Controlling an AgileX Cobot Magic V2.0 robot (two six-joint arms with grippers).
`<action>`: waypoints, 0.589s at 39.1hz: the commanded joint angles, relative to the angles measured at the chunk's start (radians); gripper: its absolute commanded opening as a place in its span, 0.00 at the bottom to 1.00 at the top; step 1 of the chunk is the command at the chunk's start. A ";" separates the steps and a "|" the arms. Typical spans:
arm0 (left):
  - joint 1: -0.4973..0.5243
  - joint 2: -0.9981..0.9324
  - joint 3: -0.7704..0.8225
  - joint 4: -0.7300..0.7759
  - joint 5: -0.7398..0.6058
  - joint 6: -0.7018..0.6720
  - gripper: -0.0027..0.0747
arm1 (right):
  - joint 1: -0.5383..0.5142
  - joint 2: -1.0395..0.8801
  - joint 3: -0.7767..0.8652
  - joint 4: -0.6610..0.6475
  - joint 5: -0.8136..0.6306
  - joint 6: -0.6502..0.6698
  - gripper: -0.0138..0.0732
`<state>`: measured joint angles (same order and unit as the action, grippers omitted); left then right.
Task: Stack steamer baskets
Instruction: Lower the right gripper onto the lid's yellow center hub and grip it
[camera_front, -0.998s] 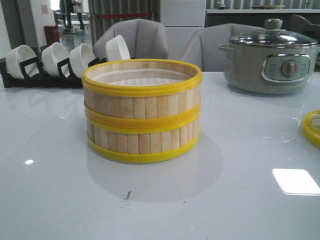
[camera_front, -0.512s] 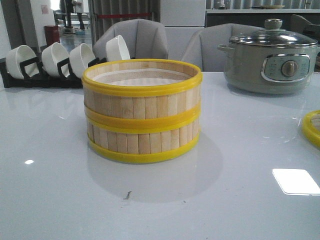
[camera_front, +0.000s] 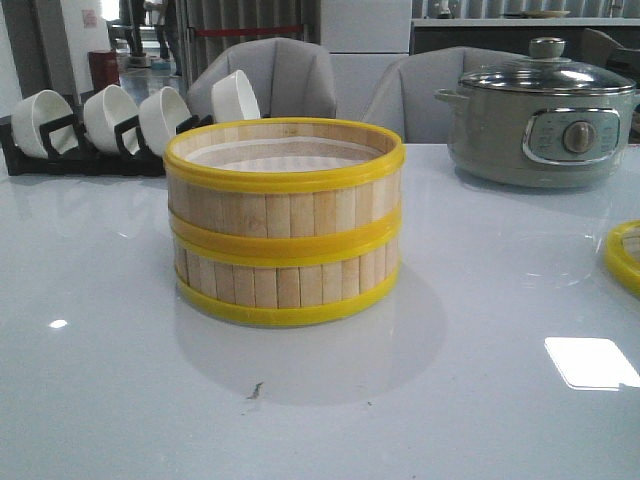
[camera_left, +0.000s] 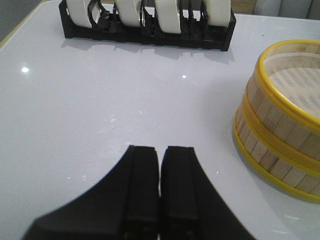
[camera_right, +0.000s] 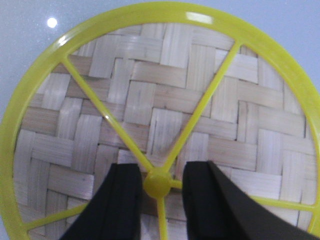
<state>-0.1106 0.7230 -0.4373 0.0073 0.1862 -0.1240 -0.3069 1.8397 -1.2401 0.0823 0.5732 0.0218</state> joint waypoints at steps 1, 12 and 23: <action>0.001 -0.003 -0.030 -0.007 -0.084 -0.006 0.15 | -0.005 -0.046 -0.032 0.007 -0.048 -0.007 0.54; 0.001 -0.003 -0.030 -0.007 -0.084 -0.006 0.15 | -0.003 -0.026 -0.032 0.023 -0.040 -0.007 0.54; 0.001 -0.003 -0.030 -0.007 -0.084 -0.006 0.15 | -0.003 -0.026 -0.032 0.028 -0.043 -0.007 0.54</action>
<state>-0.1106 0.7230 -0.4373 0.0073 0.1862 -0.1240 -0.3069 1.8608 -1.2419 0.0992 0.5709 0.0218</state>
